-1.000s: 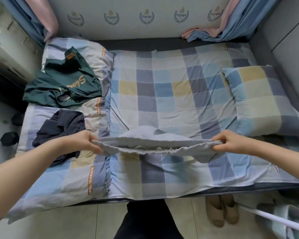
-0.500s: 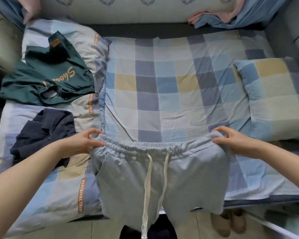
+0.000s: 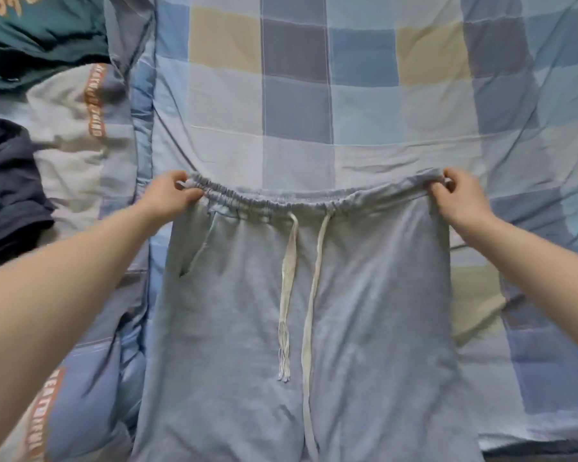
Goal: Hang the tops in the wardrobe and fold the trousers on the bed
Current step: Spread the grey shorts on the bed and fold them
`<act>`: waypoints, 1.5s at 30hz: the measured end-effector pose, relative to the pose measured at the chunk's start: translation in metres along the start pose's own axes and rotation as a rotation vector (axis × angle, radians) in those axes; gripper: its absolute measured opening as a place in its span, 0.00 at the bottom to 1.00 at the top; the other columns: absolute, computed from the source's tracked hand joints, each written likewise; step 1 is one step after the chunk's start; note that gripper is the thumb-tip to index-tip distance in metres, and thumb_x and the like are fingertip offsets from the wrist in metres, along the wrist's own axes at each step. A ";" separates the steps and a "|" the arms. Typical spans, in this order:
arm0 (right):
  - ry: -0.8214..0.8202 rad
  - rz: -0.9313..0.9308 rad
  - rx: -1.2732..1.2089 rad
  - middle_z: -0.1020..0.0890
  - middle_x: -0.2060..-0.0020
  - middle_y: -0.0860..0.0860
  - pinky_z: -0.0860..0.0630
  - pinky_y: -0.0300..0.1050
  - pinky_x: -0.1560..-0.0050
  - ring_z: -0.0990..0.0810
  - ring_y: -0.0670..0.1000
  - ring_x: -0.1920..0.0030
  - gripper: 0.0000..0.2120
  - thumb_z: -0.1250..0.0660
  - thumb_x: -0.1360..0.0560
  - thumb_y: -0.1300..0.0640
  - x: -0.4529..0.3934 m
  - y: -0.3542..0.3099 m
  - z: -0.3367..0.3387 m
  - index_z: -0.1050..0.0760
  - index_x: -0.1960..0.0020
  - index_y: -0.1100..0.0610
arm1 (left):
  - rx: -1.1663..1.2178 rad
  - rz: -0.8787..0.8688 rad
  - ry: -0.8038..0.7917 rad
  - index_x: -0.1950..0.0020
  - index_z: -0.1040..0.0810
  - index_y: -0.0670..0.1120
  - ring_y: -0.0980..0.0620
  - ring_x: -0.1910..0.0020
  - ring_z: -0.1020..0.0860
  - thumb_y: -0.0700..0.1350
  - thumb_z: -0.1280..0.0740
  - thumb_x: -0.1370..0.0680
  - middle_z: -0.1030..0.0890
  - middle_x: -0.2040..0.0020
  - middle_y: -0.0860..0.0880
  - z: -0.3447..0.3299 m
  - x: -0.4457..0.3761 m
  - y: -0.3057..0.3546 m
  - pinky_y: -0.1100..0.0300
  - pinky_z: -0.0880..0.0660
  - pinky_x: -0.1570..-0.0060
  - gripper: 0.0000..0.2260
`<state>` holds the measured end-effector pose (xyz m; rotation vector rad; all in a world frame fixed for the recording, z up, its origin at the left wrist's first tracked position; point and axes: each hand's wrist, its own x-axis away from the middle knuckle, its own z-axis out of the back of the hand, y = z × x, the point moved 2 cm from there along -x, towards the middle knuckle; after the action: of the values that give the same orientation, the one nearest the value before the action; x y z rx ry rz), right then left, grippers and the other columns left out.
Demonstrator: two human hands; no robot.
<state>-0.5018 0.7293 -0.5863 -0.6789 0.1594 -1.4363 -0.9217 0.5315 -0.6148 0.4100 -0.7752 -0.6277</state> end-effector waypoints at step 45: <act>-0.657 0.739 0.598 0.46 0.22 0.50 0.40 0.46 0.30 0.47 0.53 0.23 0.32 0.44 0.25 0.64 0.184 0.017 -0.135 0.46 0.22 0.52 | 0.286 -0.202 -0.496 0.54 0.19 0.37 0.53 0.72 0.23 0.45 0.37 0.18 0.21 0.65 0.44 -0.104 0.117 0.082 0.61 0.25 0.67 0.13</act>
<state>-0.5245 0.5109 -0.6495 -0.4788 -0.4783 -0.4556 -0.7494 0.5274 -0.5766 0.6097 -1.3163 -0.8249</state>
